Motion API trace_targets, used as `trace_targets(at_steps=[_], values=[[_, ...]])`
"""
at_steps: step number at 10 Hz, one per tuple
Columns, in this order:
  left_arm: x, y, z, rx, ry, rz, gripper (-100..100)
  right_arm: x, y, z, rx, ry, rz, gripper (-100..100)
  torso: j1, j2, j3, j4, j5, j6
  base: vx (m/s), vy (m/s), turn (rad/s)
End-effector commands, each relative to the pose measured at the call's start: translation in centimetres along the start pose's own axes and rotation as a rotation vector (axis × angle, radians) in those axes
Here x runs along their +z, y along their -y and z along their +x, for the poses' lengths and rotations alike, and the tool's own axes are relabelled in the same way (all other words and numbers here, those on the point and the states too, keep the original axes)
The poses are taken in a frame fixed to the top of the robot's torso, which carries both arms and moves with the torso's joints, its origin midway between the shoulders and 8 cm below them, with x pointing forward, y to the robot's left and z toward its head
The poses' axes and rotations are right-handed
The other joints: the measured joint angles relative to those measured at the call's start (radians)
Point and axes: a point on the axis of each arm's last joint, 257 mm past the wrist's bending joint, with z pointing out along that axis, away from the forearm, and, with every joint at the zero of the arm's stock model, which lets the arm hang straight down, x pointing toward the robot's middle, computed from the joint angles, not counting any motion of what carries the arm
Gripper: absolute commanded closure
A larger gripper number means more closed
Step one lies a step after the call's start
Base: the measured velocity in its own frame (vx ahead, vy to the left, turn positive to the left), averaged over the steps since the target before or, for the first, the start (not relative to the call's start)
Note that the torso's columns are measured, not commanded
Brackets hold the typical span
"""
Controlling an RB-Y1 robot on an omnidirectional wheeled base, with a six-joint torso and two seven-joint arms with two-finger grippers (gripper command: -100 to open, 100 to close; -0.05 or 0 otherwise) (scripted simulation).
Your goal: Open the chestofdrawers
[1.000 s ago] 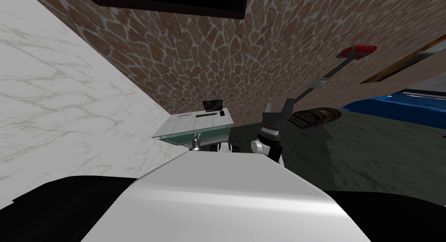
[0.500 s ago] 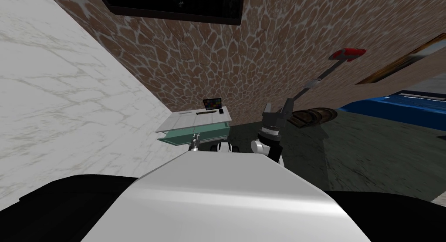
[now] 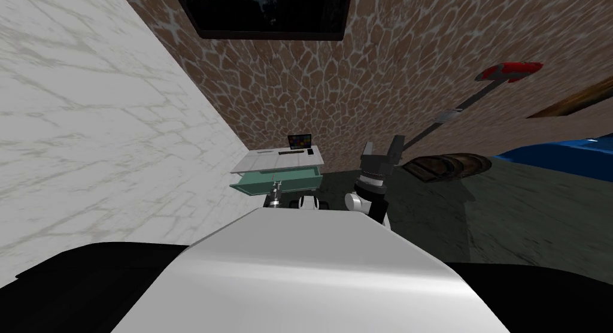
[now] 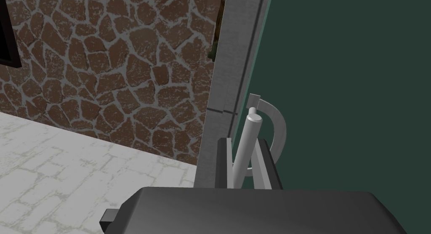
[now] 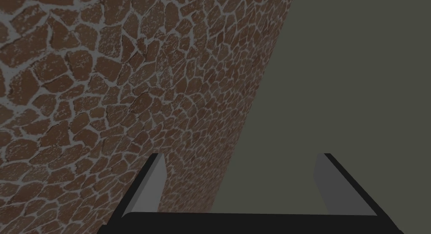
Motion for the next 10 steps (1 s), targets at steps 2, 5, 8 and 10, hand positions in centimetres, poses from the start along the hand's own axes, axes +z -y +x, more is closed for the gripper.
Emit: trace_targets(at_steps=[2, 5, 8, 10], values=[[1.8, -0.6, 6.0, -0.013, -0.075, 0.009, 100, 0.0, 0.0, 0.0, 0.0, 0.0, 0.0, 0, 0.001, 0.004, 0.002, 0.001, 0.001, 0.001, -0.086, 0.079, 0.27], [2.2, -0.8, 8.2, -0.017, -0.104, 0.009, 100, 0.0, 0.0, 0.0, 0.0, 0.0, 0.0, 0, 0.0, 0.008, 0.004, 0.006, -0.002, -0.001, -0.064, 0.068, 0.095], [3.5, -0.8, 8.8, -0.019, -0.106, -0.019, -100, 0.0, 0.0, 0.0, 0.0, 0.0, 0.0, 0, -0.001, 0.003, 0.002, -0.001, 0.002, 0.001, -0.041, 0.005, 0.015], [5.1, -0.1, 9.5, -0.021, -0.11, -0.02, -100, 0.0, 0.0, 0.0, 0.0, 0.0, 0.0, 0, 0.001, 0.001, 0.001, -0.001, 0.003, 0.002, -0.057, 0.004, 0.02]])
